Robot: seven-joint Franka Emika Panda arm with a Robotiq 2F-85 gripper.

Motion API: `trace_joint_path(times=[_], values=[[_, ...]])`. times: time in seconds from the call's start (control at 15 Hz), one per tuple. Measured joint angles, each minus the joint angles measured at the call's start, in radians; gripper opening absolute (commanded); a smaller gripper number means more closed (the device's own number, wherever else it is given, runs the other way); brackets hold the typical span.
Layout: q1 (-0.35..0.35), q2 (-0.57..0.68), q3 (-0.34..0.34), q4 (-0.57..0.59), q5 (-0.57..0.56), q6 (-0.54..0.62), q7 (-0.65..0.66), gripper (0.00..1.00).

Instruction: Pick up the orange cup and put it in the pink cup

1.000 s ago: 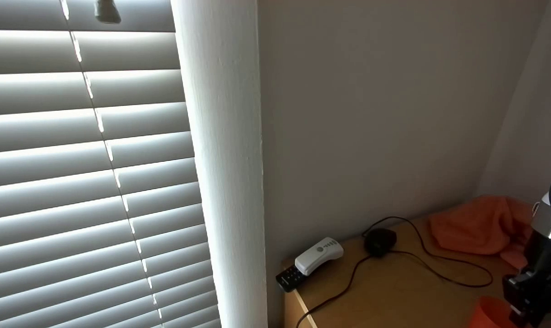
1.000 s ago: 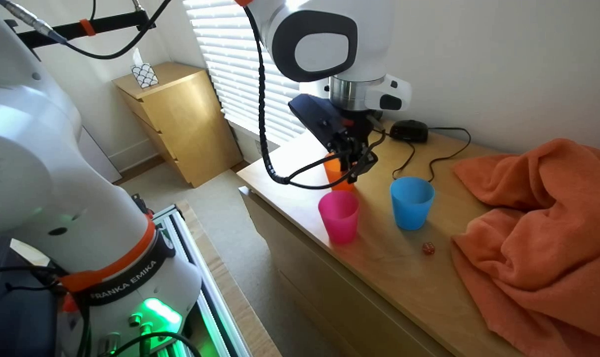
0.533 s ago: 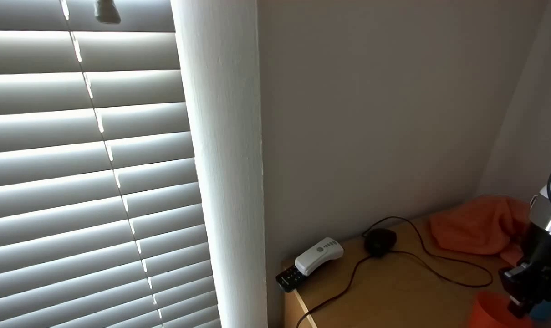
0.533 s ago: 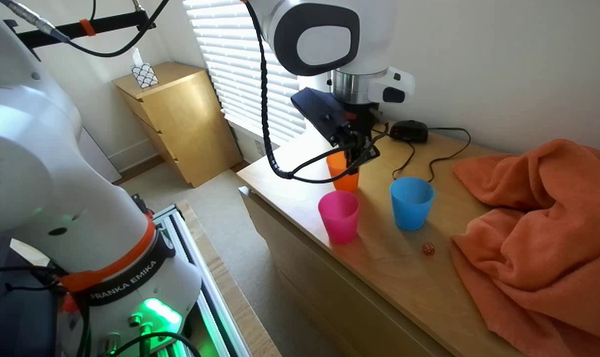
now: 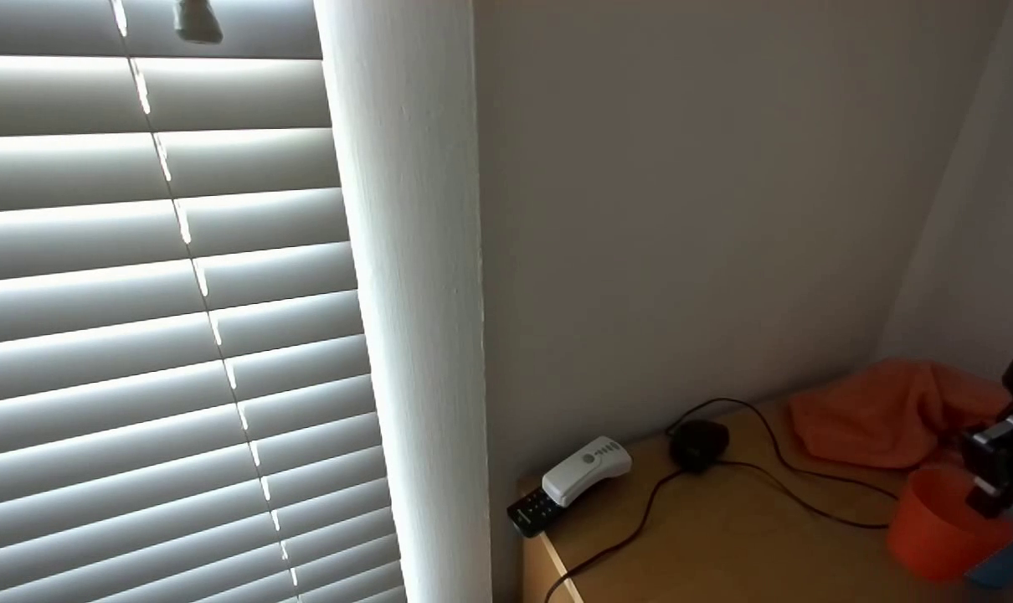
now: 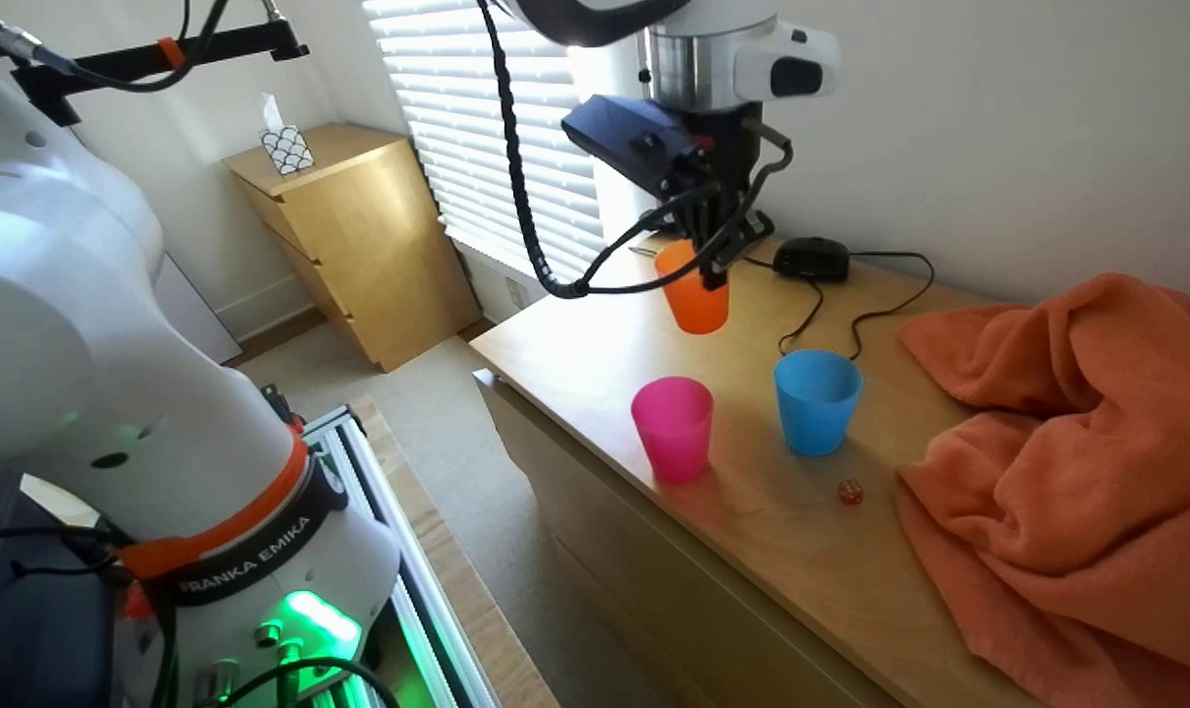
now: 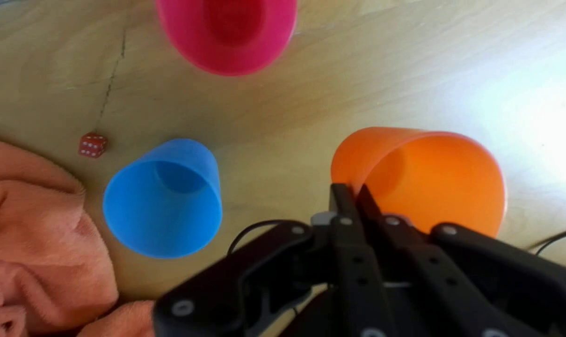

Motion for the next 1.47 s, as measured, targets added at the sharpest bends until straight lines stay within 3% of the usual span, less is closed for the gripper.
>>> trace_joint_path(times=[0.47, 0.87, 1.47], values=[[-0.078, -0.236, -0.016, -0.001, -0.164, -0.291, 0.012, 0.01], [-0.106, -0.273, -0.049, 0.008, -0.214, -0.498, 0.000, 0.01], [-0.124, -0.185, -0.094, 0.008, -0.239, -0.445, -0.032, 0.01]])
